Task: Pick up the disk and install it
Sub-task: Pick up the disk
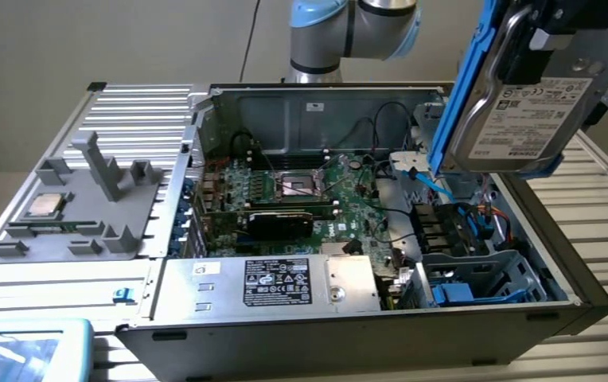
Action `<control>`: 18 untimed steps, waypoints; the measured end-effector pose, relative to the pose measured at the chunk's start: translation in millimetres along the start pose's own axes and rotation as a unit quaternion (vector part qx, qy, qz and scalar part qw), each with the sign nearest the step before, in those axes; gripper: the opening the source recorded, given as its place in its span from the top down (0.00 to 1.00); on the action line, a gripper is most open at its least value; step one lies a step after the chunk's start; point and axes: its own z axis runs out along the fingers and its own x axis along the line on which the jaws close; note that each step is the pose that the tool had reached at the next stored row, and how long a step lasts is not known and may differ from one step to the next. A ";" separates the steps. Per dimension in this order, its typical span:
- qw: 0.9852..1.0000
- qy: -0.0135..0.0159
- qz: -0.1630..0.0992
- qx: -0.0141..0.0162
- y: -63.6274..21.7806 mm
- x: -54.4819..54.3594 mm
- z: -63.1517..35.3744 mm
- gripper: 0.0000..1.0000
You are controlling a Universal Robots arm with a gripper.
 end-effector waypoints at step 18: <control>1.000 0.000 0.001 0.000 -10.9 21.6 3.7 0.63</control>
